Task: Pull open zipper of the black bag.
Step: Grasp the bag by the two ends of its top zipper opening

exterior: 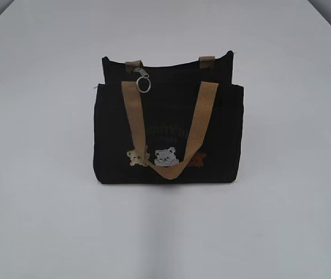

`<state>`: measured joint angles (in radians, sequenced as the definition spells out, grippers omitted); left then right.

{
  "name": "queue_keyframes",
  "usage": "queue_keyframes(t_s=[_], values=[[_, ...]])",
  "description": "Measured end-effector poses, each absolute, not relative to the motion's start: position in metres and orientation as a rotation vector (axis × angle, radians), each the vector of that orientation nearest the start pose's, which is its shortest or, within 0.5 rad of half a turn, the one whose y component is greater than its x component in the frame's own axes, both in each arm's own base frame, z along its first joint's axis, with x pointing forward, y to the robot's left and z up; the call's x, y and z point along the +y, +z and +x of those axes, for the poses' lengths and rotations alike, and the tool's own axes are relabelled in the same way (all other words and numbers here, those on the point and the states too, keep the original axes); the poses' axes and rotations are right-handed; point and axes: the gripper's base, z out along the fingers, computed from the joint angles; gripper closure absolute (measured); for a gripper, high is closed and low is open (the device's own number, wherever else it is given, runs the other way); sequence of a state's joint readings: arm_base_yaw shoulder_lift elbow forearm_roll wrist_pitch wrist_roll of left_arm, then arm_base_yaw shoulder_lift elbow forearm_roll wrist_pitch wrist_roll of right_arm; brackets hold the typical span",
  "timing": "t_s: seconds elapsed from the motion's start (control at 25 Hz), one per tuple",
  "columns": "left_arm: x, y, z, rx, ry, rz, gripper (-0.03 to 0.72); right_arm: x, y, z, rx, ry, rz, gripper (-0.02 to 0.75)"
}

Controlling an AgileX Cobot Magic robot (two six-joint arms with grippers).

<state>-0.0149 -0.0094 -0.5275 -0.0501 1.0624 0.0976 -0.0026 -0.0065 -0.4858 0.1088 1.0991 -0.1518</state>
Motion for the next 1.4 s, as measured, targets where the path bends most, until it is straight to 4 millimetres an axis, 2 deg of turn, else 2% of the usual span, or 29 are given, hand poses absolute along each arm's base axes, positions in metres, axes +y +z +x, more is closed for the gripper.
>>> queue_keyframes(t_s=[0.84,1.0,1.08,1.16,1.28,1.4], values=[[-0.004,0.285,-0.010,2.004,-0.008,0.116,0.450,0.009,0.271,-0.006,2.079,0.037,-0.162,0.482],[-0.008,0.287,-0.008,2.002,-0.075,0.121,0.447,0.009,0.271,-0.006,2.079,0.037,-0.162,0.482],[-0.014,0.294,0.002,1.996,-0.125,0.184,0.440,0.009,0.271,-0.006,2.079,0.037,-0.162,0.482],[-0.024,0.307,0.021,1.915,-0.198,0.279,0.430,0.009,0.271,-0.006,2.079,0.038,-0.162,0.482],[-0.034,0.325,0.062,1.780,-0.263,0.390,0.390,0.009,0.271,-0.006,2.079,0.038,-0.162,0.482],[-0.043,0.321,0.113,1.769,-0.299,0.529,0.342,0.009,0.271,-0.006,2.079,0.038,-0.162,0.482]])
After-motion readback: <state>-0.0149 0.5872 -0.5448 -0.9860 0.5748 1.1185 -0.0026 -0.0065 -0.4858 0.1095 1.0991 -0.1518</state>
